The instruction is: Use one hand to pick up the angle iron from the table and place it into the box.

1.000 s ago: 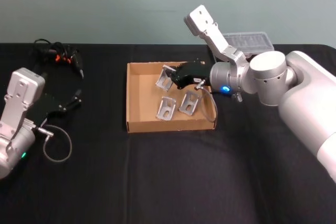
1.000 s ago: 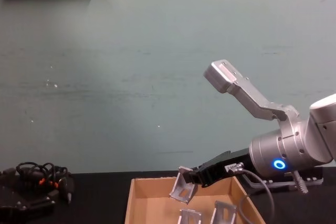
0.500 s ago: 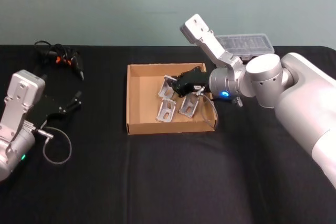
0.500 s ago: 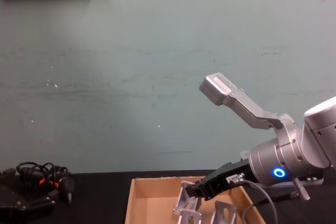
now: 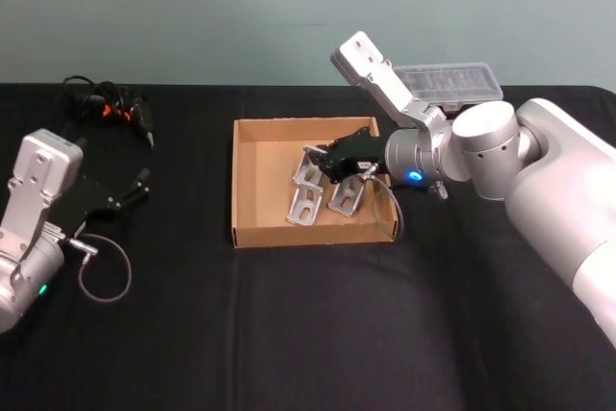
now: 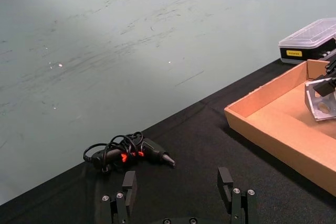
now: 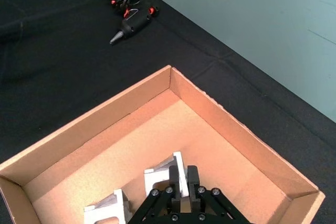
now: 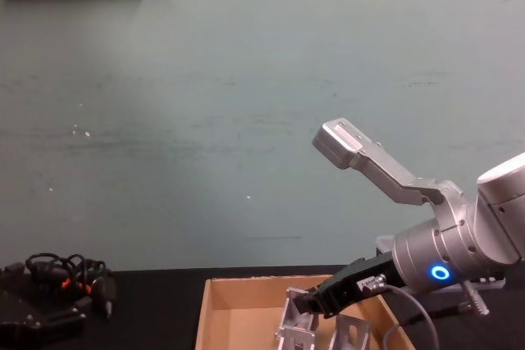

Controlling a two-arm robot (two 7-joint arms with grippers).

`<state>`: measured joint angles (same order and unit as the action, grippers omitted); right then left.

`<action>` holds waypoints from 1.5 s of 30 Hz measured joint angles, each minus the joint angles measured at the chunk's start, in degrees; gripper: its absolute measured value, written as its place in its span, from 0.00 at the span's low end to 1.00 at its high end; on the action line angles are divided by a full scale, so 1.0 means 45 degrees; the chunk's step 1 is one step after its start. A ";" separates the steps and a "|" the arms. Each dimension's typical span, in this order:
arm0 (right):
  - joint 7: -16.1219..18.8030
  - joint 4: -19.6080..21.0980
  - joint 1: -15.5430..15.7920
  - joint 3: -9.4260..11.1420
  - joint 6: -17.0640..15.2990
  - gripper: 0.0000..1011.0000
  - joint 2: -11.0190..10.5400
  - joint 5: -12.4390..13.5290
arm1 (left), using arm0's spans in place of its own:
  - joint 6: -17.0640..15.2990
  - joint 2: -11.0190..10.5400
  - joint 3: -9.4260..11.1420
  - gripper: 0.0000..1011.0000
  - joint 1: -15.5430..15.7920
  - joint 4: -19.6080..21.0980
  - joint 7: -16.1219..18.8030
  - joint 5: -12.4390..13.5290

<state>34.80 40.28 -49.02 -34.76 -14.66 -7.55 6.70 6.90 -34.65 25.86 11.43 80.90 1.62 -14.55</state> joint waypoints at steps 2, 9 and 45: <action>0.0004 0.0040 0.0026 0.0024 -0.0003 0.13 -0.0010 -0.0023 | 0.0000 0.0000 0.0001 1.00 0.0001 0.0000 0.0000 -0.0001; 0.0000 0.0305 0.0158 0.0137 0.0020 0.32 -0.0073 -0.0090 | 0.0000 0.0000 0.0001 1.00 0.0001 0.0000 0.0000 0.0000; -0.3594 0.9198 0.6147 0.2915 0.1121 0.99 -0.3092 0.0501 | 0.0000 0.0000 0.0001 1.00 0.0001 0.0000 0.0000 -0.0001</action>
<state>18.62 81.67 -21.36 -21.64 -9.61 -21.47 8.95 6.91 -34.64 25.86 11.43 80.90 1.62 -14.55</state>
